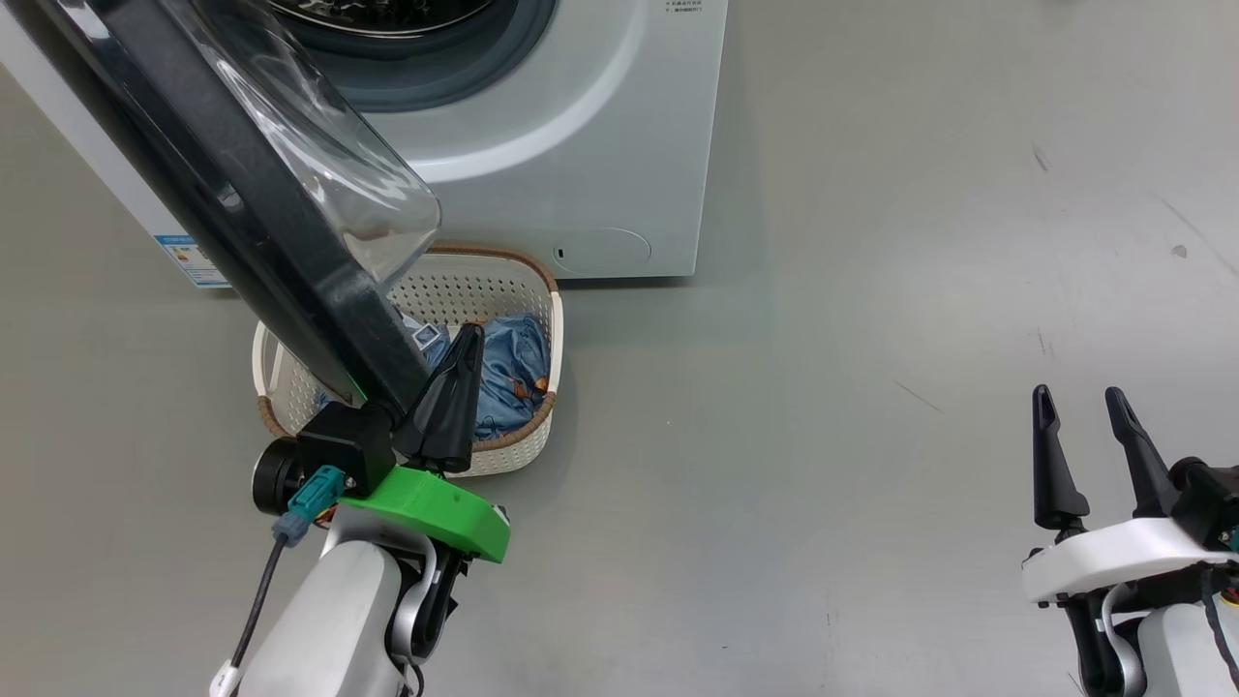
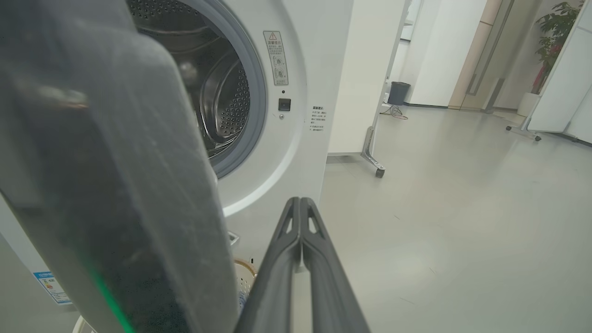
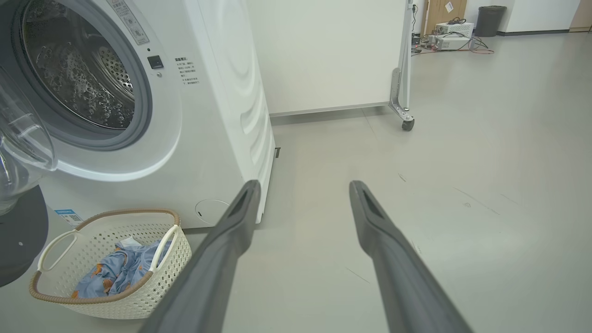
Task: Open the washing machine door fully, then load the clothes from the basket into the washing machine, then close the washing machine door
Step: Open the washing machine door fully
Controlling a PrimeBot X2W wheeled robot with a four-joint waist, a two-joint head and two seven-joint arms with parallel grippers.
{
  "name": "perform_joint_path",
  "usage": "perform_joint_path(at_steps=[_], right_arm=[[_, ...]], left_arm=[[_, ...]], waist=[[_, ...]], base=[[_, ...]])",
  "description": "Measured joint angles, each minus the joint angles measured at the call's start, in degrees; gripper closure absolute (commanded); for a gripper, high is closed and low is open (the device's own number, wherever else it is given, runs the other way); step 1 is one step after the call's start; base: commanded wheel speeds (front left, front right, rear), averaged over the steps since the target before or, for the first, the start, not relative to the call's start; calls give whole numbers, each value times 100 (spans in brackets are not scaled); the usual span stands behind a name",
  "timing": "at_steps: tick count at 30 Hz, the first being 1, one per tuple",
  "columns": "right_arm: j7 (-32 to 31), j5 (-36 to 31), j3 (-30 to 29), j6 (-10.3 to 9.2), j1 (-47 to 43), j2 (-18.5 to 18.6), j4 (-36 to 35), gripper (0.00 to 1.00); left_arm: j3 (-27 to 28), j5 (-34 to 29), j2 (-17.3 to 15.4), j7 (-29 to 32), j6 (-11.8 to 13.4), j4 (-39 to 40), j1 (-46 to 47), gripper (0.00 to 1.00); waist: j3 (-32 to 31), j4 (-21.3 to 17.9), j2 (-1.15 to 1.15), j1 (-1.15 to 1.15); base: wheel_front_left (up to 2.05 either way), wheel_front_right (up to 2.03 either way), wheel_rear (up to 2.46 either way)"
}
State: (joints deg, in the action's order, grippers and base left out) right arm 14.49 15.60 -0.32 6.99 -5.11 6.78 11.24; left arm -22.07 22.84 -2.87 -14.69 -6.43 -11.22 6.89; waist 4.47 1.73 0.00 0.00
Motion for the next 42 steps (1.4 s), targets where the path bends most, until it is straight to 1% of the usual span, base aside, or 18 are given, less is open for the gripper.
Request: perform_joint_path(at_steps=[2, 10, 12, 15, 18, 26, 33, 42], right_arm=[[0, 1, -2, 0, 1, -4, 8, 0], [0, 2, -3, 1, 5, -37, 33, 0], [0, 7, -8, 1, 8, -43, 47, 0], [0, 54, -16, 1, 15, -55, 68, 0], [0, 62, -52, 1, 16, -59, 89, 0], [0, 70, -67, 1, 17, -100, 119, 0], [0, 112, -65, 1, 16, -115, 146, 0], [0, 113, 1, 1, 13, -127, 197, 0]], left_arm=[[45, 7, 4, 1, 44, -68, 53, 100], [132, 12, 15, 0, 52, -219, 164, 100], [134, 12, 18, 1, 99, -280, 167, 100], [132, 12, 22, 1, 101, -308, 181, 100], [137, 11, 41, 1, 151, -337, 212, 100], [65, -14, 59, 1, 162, -381, 254, 100], [1, -14, 69, 1, 259, -400, 249, 100], [-89, -5, 68, 1, 488, -394, 231, 100]], waist=[[12, 11, 0, 0], [38, 59, 0, 0], [37, 75, 0, 0], [34, 103, 0, 0], [22, 155, 0, 0], [-16, 325, 0, 0], [-47, 482, 0, 0], [-130, 647, 0, 0]], base=[[0, 0, 0], [0, 0, 0], [0, 0, 0], [0, 0, 0], [0, 0, 0], [0, 0, 0], [0, 0, 0], [0, 0, 0]])
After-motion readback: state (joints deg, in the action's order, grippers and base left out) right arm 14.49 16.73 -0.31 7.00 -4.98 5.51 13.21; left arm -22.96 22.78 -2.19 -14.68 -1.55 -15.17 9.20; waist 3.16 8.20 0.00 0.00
